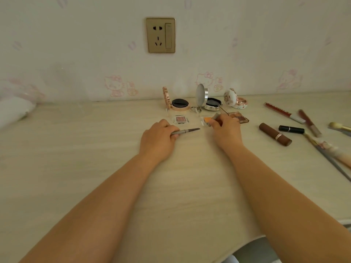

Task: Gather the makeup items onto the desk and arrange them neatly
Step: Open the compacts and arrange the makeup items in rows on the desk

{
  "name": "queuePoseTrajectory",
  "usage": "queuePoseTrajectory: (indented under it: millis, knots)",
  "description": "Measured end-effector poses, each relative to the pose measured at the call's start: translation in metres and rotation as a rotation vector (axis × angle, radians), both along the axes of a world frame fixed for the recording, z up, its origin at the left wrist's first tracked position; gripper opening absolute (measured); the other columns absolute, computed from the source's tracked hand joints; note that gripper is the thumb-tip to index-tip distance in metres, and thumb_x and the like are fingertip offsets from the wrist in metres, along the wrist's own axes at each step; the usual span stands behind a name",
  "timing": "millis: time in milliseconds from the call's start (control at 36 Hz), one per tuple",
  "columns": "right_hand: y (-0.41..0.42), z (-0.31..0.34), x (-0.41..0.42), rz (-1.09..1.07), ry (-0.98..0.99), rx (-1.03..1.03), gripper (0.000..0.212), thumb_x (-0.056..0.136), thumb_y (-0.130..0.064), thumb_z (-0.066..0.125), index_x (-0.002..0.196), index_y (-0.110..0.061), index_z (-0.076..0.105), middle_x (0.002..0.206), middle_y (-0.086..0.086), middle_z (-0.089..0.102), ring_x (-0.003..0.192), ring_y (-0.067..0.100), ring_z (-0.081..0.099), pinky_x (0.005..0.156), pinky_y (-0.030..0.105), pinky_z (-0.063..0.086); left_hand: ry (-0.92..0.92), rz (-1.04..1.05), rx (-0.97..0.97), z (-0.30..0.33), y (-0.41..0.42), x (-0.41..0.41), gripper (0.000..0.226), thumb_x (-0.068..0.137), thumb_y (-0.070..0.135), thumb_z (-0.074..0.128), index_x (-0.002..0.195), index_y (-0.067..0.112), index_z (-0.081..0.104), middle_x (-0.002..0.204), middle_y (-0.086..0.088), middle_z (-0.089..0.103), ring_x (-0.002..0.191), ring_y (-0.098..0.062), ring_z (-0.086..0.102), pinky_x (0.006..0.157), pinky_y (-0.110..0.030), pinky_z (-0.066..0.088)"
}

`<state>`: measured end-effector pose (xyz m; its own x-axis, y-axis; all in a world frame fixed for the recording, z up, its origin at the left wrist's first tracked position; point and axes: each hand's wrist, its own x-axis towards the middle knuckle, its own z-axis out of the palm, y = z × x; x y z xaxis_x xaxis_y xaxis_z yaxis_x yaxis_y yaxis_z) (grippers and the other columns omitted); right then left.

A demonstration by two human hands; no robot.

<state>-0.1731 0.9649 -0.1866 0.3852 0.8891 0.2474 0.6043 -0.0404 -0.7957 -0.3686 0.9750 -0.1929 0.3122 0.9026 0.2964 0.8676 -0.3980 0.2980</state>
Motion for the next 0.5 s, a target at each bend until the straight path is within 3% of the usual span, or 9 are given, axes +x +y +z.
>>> queuePoseTrajectory:
  millis: [83, 222, 500]
  knots:
    - [0.0025, 0.0002, -0.0018, 0.001, -0.071, 0.002, 0.012, 0.092, -0.020, 0.054, 0.085, -0.012, 0.061, 0.075, -0.005, 0.051, 0.077, 0.014, 0.045, 0.067, 0.026, 0.031, 0.029, -0.009, 0.013, 0.0011, 0.0068, 0.0050, 0.029, 0.095, 0.036, 0.046, 0.120, 0.032, 0.059, 0.118, 0.006, 0.054, 0.108, -0.019, 0.048, 0.083, -0.036, 0.043]
    - [0.0033, -0.0007, -0.0045, 0.008, -0.259, -0.065, 0.019, 0.093, -0.020, 0.051, 0.098, -0.005, 0.061, 0.106, 0.014, 0.054, 0.097, 0.030, 0.051, 0.073, 0.031, 0.033, 0.009, -0.007, 0.005, -0.0007, 0.0101, 0.0062, 0.029, 0.093, 0.040, 0.047, 0.118, 0.037, 0.060, 0.118, 0.010, 0.055, 0.104, -0.019, 0.049, 0.081, -0.036, 0.044]
    - [0.0038, -0.0035, -0.0054, 0.007, -0.381, -0.125, 0.024, 0.094, -0.023, 0.051, 0.106, -0.004, 0.058, 0.114, 0.014, 0.051, 0.103, 0.031, 0.051, 0.076, 0.031, 0.033, -0.055, 0.001, -0.020, 0.0002, 0.0105, 0.0065, 0.024, 0.092, 0.040, 0.051, 0.111, 0.035, 0.065, 0.114, 0.009, 0.058, 0.104, -0.018, 0.050, 0.081, -0.036, 0.044]
